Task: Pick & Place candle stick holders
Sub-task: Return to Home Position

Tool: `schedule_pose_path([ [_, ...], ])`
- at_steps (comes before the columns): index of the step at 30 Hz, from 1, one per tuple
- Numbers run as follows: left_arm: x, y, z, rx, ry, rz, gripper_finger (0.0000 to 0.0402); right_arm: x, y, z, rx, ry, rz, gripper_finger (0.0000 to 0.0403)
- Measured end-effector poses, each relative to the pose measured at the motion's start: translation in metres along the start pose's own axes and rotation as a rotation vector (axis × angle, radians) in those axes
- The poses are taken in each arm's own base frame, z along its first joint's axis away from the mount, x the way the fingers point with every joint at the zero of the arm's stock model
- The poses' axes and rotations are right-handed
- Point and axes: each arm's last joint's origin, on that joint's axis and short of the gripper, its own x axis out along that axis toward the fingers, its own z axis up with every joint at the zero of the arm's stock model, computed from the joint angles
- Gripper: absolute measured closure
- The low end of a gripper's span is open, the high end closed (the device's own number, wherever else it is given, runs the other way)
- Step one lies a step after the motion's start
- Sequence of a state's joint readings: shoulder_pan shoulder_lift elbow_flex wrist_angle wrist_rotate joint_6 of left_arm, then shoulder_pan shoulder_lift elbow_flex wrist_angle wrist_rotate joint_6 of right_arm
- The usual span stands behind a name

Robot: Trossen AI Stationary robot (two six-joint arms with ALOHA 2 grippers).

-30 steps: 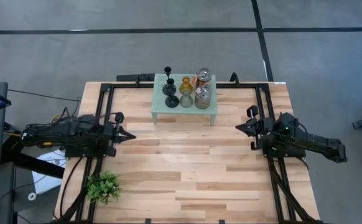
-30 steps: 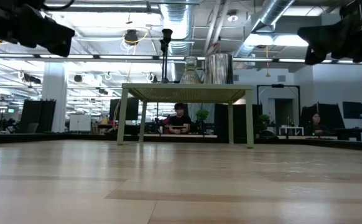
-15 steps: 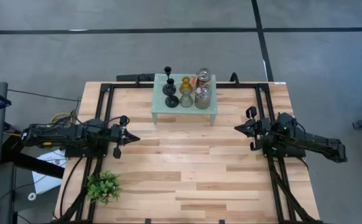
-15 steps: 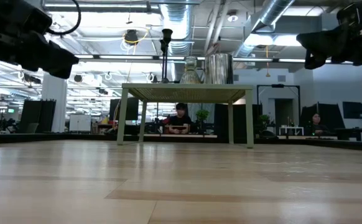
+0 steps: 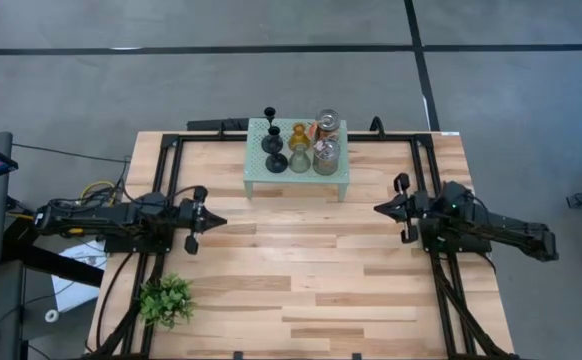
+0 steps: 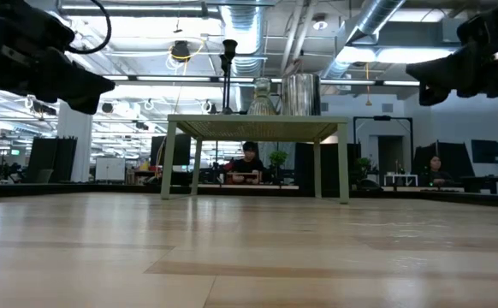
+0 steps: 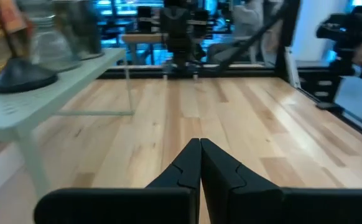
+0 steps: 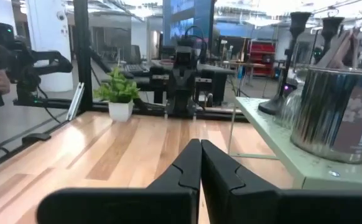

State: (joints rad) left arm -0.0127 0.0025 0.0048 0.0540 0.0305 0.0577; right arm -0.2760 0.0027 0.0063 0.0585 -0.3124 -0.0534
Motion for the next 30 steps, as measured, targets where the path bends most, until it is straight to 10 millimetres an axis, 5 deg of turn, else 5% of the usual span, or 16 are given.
schedule_pose_path([
  [30,-0.0001,0.0004,0.0003,-0.018,0.0,0.012,0.0394,0.0005,-0.0001,-0.0005,0.005,0.01,0.001,0.0403],
])
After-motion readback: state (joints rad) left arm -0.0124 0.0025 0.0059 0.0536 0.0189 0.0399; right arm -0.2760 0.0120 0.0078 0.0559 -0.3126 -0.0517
